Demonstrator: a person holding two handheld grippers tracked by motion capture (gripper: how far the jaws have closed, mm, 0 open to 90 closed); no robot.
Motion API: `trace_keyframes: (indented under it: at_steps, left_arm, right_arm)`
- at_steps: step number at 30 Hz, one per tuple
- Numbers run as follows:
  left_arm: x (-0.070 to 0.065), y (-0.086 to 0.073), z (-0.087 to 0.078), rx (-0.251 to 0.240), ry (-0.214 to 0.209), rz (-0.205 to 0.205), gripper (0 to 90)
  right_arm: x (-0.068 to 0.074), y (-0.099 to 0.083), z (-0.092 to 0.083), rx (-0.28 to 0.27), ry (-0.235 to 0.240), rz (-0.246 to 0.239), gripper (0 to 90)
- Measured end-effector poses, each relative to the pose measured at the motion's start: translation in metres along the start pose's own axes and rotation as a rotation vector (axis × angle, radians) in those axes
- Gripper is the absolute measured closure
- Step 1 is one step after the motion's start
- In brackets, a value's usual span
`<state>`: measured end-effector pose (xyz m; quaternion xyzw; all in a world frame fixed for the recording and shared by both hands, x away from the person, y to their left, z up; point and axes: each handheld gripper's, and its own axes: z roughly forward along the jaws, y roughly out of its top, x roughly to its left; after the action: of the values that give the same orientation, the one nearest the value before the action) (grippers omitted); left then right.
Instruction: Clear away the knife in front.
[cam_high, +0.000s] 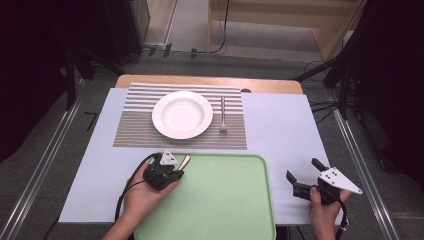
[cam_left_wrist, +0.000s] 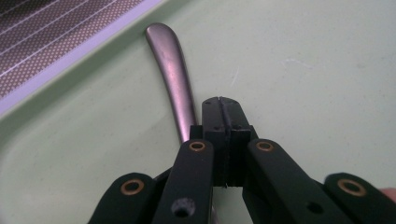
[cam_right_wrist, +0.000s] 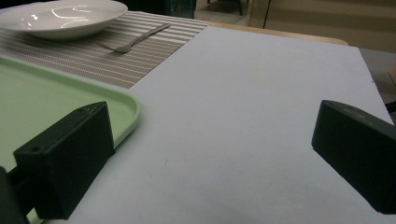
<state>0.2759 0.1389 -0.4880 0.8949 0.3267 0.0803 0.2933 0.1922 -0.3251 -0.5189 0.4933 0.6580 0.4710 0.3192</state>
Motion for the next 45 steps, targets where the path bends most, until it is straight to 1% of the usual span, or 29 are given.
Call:
trace_keyframes:
  at_steps: [3,7,10,11,12,13,16,21,23,24,26,27,28,29,30,31,32,33,34,35,36,37,38,39,40,41,42,43,45]
  left_arm:
    - [0.003,-0.004,-0.004,-0.001,0.004,-0.011,89.9]
    - [0.007,-0.011,-0.009,-0.003,0.020,-0.022,89.9]
    - [0.014,-0.019,-0.016,-0.005,0.027,-0.041,90.0]
    - [0.014,-0.019,-0.016,-0.005,0.027,-0.041,89.9]
    - [0.017,-0.023,-0.019,-0.011,0.035,-0.053,89.9]
    - [0.017,-0.023,-0.019,-0.011,0.035,-0.053,89.9]
    - [0.024,-0.032,-0.026,-0.015,0.038,-0.074,89.9]
    - [0.030,-0.041,-0.031,-0.035,0.029,-0.101,90.0]
    - [0.032,-0.044,-0.033,-0.061,0.026,-0.088,89.8]
    - [0.032,-0.044,-0.033,-0.061,0.026,-0.088,89.8]
    - [0.036,-0.049,-0.040,-0.149,-0.007,-0.095,88.9]
    - [0.037,-0.050,-0.044,-0.182,-0.007,-0.104,79.1]
    - [0.038,-0.051,-0.047,-0.210,-0.007,-0.110,73.7]
    - [0.038,-0.051,-0.047,-0.210,-0.007,-0.110,67.0]
    - [0.041,-0.054,-0.054,-0.285,0.018,-0.133,57.6]
    - [0.041,-0.054,-0.054,-0.285,0.018,-0.133,47.1]
    - [0.043,-0.058,-0.061,-0.371,0.055,-0.152,41.7]
    - [0.045,-0.060,-0.064,-0.392,0.058,-0.161,32.9]
    - [0.048,-0.062,-0.066,-0.410,0.040,-0.171,20.7]
    - [0.048,-0.062,-0.066,-0.410,0.040,-0.171,13.1]
    - [0.054,-0.068,-0.069,-0.456,-0.016,-0.192,9.3]
    - [0.057,-0.072,-0.072,-0.489,-0.034,-0.201,2.3]
    - [0.060,-0.075,-0.074,-0.522,-0.053,-0.213,0.0]
    - [0.064,-0.077,-0.077,-0.538,-0.056,-0.220,0.0]
    - [0.066,-0.079,-0.079,-0.552,-0.038,-0.228,0.0]
    - [0.066,-0.079,-0.079,-0.552,-0.038,-0.228,0.0]
    - [0.067,-0.081,-0.082,-0.563,-0.011,-0.229,0.0]
    - [0.069,-0.083,-0.085,-0.576,-0.001,-0.222,0.0]
    - [0.070,-0.086,-0.087,-0.583,0.017,-0.202,0.0]
  right_arm:
    - [0.000,0.000,0.000,0.000,0.000,-0.004,0.0]
    - [0.000,0.000,0.000,0.001,-0.001,-0.005,0.0]
    - [0.000,0.000,0.000,0.001,-0.003,-0.006,0.0]
    - [0.000,0.000,0.000,0.001,-0.003,-0.006,0.0]
    - [0.000,0.000,0.000,0.001,-0.003,-0.007,0.0]
    - [0.000,0.000,0.000,0.001,-0.003,-0.007,0.0]
    - [0.000,0.000,0.001,0.001,-0.004,-0.007,0.0]
    - [0.000,0.000,0.001,0.002,-0.007,-0.006,0.0]
    - [0.000,0.000,0.001,0.002,-0.009,-0.007,0.0]
    - [0.000,0.000,0.001,0.002,-0.009,-0.007,0.0]
    - [0.000,0.000,0.001,0.001,-0.008,-0.005,0.0]
    - [0.000,0.000,0.001,0.001,-0.008,-0.004,0.0]
    - [0.000,0.000,0.001,0.001,-0.010,-0.006,0.0]
    - [0.000,0.000,0.001,0.002,-0.010,-0.004,0.0]
    - [0.000,0.000,0.001,0.004,-0.011,-0.004,0.0]
    - [0.000,0.000,0.001,0.003,-0.013,-0.005,0.0]
    - [0.000,0.000,0.001,0.003,-0.013,-0.006,0.0]
    - [0.000,0.000,0.001,0.003,-0.014,-0.005,0.0]
    - [0.000,0.000,0.001,0.004,-0.014,-0.005,0.0]
    - [0.000,0.000,0.001,0.004,-0.014,-0.005,0.0]
    - [-0.001,0.000,0.001,0.003,-0.016,-0.002,0.0]
    - [-0.001,0.001,0.001,0.003,-0.016,-0.002,0.0]
    - [-0.001,0.000,0.002,0.002,-0.017,-0.002,0.0]
    - [-0.001,0.000,0.002,0.003,-0.018,-0.002,0.0]
    - [-0.001,0.001,0.001,0.004,-0.018,-0.003,0.0]
    - [-0.001,0.001,0.001,0.004,-0.018,-0.003,0.0]
    - [-0.001,0.001,0.002,0.004,-0.019,0.000,0.0]
    - [-0.001,0.001,0.002,0.004,-0.021,-0.003,0.0]
    - [-0.001,0.002,0.002,0.005,-0.021,-0.001,0.0]
